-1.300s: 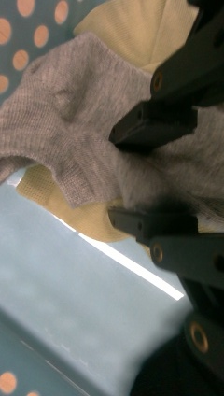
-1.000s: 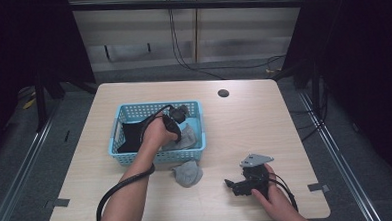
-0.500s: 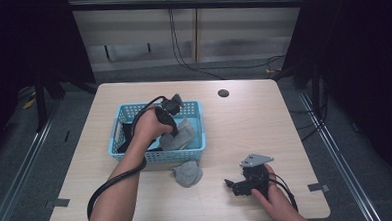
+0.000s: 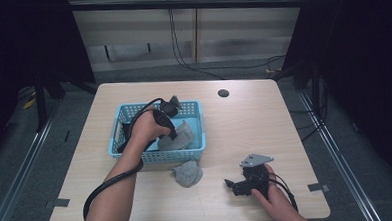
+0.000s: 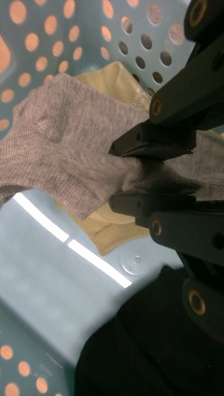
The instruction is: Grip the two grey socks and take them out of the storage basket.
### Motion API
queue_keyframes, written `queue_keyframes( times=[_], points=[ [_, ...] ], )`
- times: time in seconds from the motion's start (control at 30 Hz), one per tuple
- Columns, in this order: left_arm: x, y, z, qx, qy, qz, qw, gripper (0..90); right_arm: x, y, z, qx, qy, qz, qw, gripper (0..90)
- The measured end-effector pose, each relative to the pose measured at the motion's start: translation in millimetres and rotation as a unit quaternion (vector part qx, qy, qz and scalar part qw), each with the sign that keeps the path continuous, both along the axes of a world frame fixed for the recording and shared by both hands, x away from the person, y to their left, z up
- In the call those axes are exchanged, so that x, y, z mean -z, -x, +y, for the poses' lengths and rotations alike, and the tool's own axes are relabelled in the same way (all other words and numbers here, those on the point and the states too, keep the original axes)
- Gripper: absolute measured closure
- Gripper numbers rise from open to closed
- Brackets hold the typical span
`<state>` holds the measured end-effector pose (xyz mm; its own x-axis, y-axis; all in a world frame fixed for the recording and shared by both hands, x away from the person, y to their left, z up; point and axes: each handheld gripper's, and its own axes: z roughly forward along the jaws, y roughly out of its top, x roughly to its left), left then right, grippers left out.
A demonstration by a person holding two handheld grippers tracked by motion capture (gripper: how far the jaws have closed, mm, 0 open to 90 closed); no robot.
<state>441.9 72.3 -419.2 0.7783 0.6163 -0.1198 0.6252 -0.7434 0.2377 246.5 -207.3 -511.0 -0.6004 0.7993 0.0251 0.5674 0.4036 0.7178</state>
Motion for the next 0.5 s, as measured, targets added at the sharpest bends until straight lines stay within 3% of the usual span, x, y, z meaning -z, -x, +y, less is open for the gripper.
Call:
queue_keyframes(
  times=[0.13, 0.37, 0.5],
  points=[
    [-0.8, 0.1, 0.3, 0.000, 0.002, -0.002, 1.0000, 71.8, 0.0, 0.0, 0.0, 0.000, 0.000, 0.000, 1.0000, 8.3],
    [-7.2, -0.1, 2.8, -0.008, -0.007, 0.007, 0.9999, 80.8, -0.2, 0.0, -0.1, -0.001, 0.001, 0.001, 1.0000, 8.3],
    [-13.5, 0.3, 4.2, -0.010, 0.002, 0.008, 0.9999, 81.2, -0.2, 0.0, -0.1, 0.000, 0.001, 0.001, 1.0000, 8.3]
  ],
)
